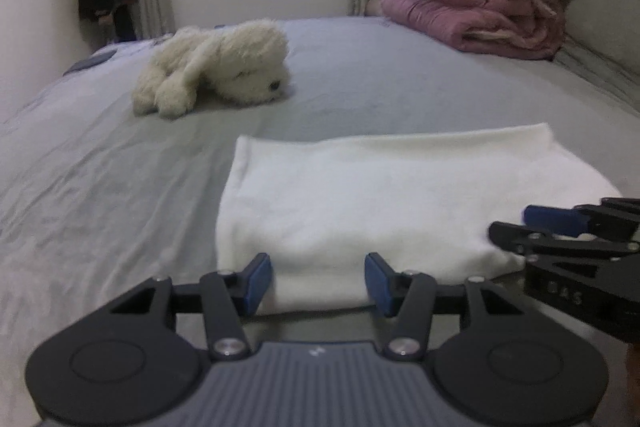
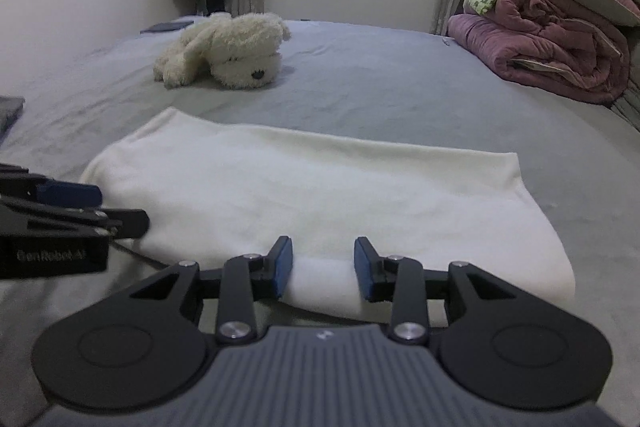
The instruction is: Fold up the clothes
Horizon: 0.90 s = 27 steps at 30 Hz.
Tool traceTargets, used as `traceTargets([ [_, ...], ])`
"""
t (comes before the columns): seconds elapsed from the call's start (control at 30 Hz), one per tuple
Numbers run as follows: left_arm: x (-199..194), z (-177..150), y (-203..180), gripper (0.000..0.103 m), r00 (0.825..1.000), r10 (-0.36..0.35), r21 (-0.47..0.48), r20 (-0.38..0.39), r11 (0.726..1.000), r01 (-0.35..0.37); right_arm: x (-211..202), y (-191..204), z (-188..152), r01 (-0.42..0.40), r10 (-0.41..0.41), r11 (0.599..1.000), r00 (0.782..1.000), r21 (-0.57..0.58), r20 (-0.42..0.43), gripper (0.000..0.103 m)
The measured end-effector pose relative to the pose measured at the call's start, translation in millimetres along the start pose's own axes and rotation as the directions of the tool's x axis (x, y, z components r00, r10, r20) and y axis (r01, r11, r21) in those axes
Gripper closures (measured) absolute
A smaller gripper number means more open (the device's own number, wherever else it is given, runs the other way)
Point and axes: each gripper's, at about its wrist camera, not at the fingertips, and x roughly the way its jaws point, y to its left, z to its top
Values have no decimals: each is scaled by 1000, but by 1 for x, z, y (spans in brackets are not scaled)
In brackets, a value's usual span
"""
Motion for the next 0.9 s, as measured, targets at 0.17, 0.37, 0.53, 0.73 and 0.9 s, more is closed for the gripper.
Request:
traceTargets([
  [0.17,6,-3,-1,49,1000,-6,-23,-17,1000,6,-2,6,-1,-17,17,1000,1000,-7,9,65],
  [0.37,10,-6,-6,48,999,22,-2,-32,1000,-22,2,14,-6,-10,10,999,1000,-50,5,64],
  [0.53,13,-7,-6,48,999,27,5,-41,1000,-27,3,11,-8,-4,4,997,1000,-79,2,65],
  [0.73,13,-8,-3,46,999,22,-6,-47,1000,-22,0,-5,-8,11,-11,997,1000,-77,3,65],
  [0.9,14,-7,-3,46,999,22,-8,-50,1000,-22,-3,-20,-9,6,-6,998,1000,-68,6,65],
])
